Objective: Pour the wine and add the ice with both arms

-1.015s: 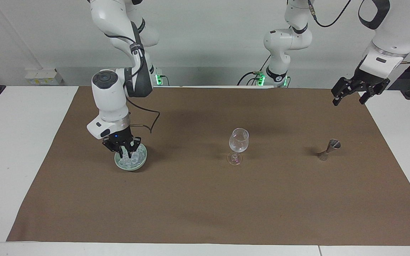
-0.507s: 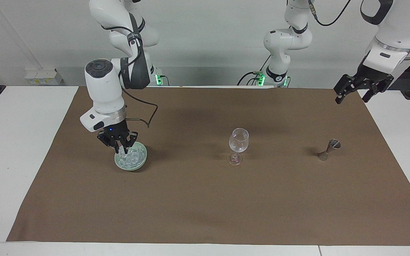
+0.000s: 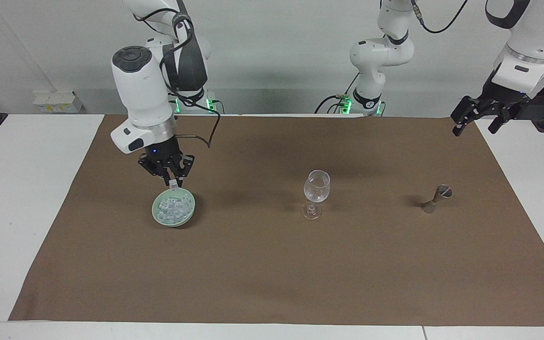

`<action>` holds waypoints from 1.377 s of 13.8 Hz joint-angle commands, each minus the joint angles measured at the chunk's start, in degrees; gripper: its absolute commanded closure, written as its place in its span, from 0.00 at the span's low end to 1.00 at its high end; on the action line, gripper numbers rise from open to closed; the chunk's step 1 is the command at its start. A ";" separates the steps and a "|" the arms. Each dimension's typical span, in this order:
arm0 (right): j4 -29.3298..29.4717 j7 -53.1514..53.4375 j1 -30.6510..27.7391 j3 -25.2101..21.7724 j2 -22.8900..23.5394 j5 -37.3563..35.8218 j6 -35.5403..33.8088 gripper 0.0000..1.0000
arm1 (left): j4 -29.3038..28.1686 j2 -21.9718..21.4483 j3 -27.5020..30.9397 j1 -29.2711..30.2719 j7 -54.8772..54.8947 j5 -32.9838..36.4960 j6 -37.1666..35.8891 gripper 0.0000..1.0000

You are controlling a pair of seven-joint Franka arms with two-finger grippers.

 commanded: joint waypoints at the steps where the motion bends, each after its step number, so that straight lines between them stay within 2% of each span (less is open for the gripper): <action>1: 4.88 9.05 0.67 3.91 1.42 0.89 -2.06 1.00 | 0.29 -0.24 -0.24 0.52 0.86 -0.84 -1.12 0.00; 5: 12.88 22.25 2.96 9.71 6.51 0.53 -3.82 1.00 | 0.29 0.11 -0.24 0.61 0.68 -0.93 -1.03 0.00; 10: 18.43 31.49 3.40 17.45 9.86 0.97 -2.95 1.00 | 0.29 -0.15 -0.15 0.70 0.59 -1.80 -0.86 0.00; 12: 22.72 34.74 4.19 20.52 13.01 0.97 -2.33 1.00 | 0.29 0.11 -0.15 0.61 0.60 -2.25 -0.77 0.00; 15: 27.92 38.52 9.37 20.36 17.94 0.27 -1.54 1.00 | 0.29 0.11 -0.15 0.61 0.60 -2.25 -0.77 0.00; 19: 27.93 39.06 11.14 20.27 19.53 0.09 -0.57 1.00 | 0.29 0.11 -0.15 0.61 0.42 -2.25 -0.77 0.00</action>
